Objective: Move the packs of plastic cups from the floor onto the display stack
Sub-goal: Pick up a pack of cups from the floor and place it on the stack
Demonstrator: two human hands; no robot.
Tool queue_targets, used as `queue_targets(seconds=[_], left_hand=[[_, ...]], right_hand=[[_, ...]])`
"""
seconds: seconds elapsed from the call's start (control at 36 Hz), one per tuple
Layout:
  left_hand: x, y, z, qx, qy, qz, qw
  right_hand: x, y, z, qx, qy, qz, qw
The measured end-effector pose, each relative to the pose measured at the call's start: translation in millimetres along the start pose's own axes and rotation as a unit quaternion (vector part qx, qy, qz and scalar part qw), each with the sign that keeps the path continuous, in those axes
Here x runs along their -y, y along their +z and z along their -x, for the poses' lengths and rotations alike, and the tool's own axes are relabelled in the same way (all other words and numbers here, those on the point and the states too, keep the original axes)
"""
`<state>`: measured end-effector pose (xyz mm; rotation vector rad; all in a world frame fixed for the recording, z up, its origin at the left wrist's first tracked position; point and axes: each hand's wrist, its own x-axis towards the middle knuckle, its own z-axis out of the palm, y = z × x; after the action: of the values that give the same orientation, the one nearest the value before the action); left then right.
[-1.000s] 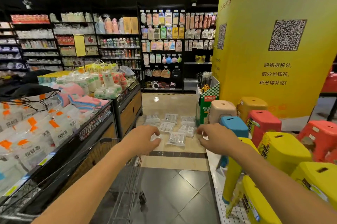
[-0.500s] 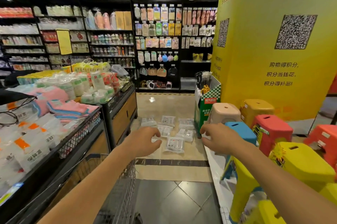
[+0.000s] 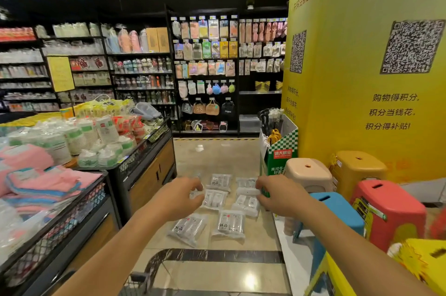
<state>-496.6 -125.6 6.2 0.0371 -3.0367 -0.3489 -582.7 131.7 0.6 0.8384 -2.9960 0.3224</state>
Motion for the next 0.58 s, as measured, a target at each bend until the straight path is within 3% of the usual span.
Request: queue_targets(seconds=[0.58], left_hand=[[138.5,26.7,-370.5,0.012,0.047,0.041,0.998]], right_hand=[[-63.1,33.2,-365.1,0.016,0.041,-0.003,0.999]])
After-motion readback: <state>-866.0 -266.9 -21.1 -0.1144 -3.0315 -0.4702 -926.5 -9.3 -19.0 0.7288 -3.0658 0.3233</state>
